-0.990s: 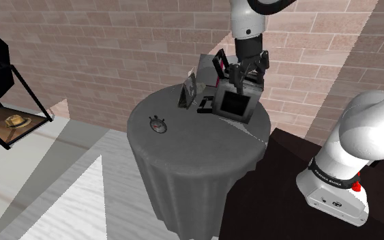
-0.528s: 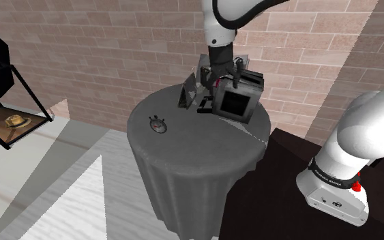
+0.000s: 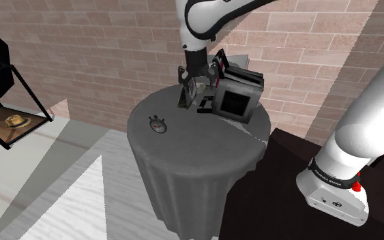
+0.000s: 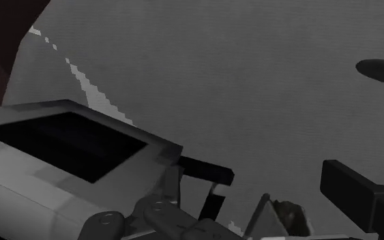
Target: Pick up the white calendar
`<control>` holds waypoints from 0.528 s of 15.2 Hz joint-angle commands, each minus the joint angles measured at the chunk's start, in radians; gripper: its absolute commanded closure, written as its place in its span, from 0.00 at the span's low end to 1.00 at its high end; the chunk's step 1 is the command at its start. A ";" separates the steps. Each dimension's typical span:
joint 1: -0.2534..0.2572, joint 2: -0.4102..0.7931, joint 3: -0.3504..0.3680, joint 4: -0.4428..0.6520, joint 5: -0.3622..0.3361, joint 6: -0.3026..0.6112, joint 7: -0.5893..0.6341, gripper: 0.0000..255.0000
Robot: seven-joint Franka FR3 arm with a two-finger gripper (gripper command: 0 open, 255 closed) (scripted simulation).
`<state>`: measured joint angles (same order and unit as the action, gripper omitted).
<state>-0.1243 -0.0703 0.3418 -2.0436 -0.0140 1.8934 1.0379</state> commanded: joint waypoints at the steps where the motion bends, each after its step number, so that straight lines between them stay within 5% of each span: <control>1: -0.008 0.068 0.001 0.062 -0.035 0.019 0.084 0.00; 8: 0.001 0.300 -0.030 0.313 -0.157 0.034 0.347 0.00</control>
<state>-0.1245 0.1973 0.3197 -1.7733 -0.1544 1.9321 1.3490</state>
